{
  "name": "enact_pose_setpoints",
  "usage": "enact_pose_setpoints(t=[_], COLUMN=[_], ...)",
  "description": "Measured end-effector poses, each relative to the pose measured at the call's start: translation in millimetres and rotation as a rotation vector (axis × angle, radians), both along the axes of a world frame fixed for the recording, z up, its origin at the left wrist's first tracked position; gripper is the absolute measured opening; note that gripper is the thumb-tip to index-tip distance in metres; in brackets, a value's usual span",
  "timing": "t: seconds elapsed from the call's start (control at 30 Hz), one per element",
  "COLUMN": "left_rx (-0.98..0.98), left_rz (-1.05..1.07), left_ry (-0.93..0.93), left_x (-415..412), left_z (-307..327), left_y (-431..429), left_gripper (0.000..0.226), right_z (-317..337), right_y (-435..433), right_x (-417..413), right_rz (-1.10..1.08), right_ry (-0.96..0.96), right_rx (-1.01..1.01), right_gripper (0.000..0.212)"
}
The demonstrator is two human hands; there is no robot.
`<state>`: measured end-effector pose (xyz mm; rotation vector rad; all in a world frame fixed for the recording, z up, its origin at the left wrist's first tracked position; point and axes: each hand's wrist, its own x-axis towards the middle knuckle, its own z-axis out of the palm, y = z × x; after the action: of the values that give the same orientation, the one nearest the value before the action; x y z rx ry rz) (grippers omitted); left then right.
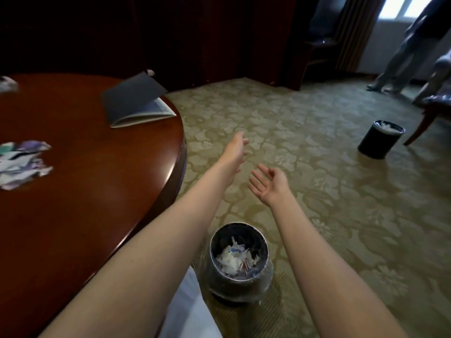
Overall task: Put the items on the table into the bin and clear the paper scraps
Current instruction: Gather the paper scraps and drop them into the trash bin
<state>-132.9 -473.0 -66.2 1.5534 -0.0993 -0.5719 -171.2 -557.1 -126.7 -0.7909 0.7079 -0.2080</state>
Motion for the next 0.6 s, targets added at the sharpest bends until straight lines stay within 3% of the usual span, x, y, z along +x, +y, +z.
enact_pose_setpoints(t=[0.2, 0.4, 0.5, 0.6], left_rx=[-0.005, 0.079, 0.192, 0.369], left_rz=[0.099, 0.348, 0.453, 0.572], left_ry=[-0.221, -0.341, -0.381, -0.438], left_x=[10.9, 36.1, 44.0, 44.4], left_z=[56.1, 65.1, 64.3, 62.2], left_y=[52.6, 146.5, 200.1, 252.6], left_gripper=[0.044, 0.035, 0.035, 0.04], right_z=[61.9, 100.5, 106.7, 106.9], right_y=[55.2, 126.3, 168.2, 212.4], right_x=[20.7, 46.9, 55.2, 56.2], right_rz=[0.108, 0.258, 0.418, 0.719], right_ry=[-0.17, -0.248, -0.26, -0.281], right_rx=[-0.03, -0.093, -0.293, -0.79], right_gripper=[0.042, 0.043, 0.044, 0.048])
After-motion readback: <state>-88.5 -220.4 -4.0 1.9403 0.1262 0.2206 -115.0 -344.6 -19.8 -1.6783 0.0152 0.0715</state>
